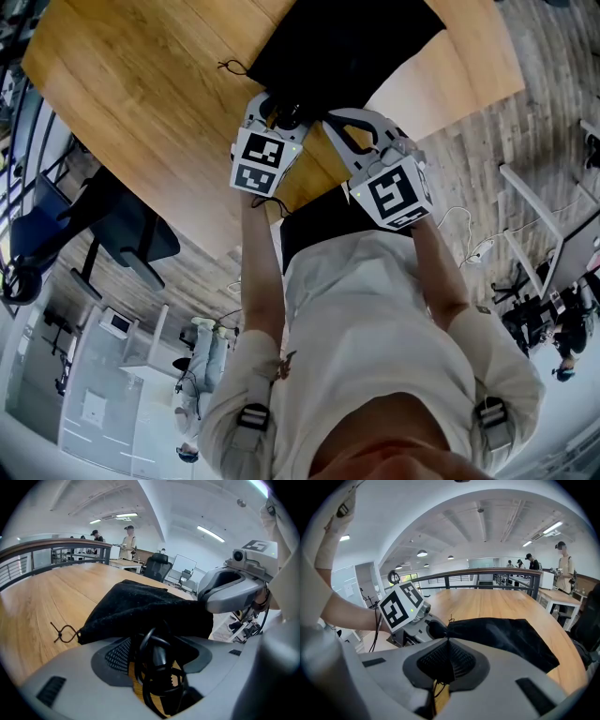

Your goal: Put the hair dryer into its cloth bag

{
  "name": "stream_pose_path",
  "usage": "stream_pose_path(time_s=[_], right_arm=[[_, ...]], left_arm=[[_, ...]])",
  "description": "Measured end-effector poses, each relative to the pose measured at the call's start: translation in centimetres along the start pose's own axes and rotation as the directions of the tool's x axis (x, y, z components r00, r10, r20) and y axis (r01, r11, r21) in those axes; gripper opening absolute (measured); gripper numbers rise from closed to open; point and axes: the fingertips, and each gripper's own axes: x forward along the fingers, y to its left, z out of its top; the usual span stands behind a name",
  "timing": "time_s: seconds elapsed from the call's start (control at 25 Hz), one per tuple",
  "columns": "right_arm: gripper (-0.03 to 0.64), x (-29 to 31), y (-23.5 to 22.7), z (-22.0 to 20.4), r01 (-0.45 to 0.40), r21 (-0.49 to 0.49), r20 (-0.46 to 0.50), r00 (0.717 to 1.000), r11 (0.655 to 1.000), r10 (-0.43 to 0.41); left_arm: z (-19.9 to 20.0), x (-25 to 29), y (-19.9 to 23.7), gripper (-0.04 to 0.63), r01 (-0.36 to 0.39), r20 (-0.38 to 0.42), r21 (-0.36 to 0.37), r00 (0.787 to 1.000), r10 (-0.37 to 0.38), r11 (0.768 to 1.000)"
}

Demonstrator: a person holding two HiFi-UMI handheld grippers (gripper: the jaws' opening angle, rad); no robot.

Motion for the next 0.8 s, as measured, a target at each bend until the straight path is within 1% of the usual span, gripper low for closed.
stream_pose_path(time_s=[0.16,0.32,0.4,0.56,0.68,0.8], right_arm=[[0.025,0.0,0.0,-0.2,0.005,-0.001,-0.008,1.0,1.0,-0.005],[0.025,0.1,0.1,-0.5,0.001,0.005,-0.01,1.0,1.0,-0.001],[0.025,0.1,0.1,-0.6,0.002,0.004,-0.011,1.0,1.0,-0.002],[0.025,-0.2,0.1,-0.6,0.006,0.0,-0.006,1.0,1.0,-0.006],[0.025,-0.2,0.0,-0.5,0.01,-0.003,-0.004,1.0,1.0,-0.01],[0.025,-0.1,0.1,-0.5,0.015,-0.007,-0.005,1.0,1.0,-0.015]], left_arm=[[-0.2,0.3,0.2,0.268,0.02,0.028,-0.009,0.999,-0.02,1.0],[-0.3,0.4,0.5,0.268,0.009,0.044,-0.03,0.999,-0.008,1.0],[-0.2,0.4,0.4,0.274,0.003,0.044,-0.027,0.999,-0.002,1.0],[-0.4,0.2,-0.2,0.308,-0.004,0.021,-0.004,1.0,0.004,1.0],[-0.3,-0.3,-0.5,0.335,0.005,0.029,-0.007,1.0,-0.005,1.0],[-0.5,-1.0,-0.6,0.345,-0.003,0.029,-0.003,1.0,0.003,1.0]])
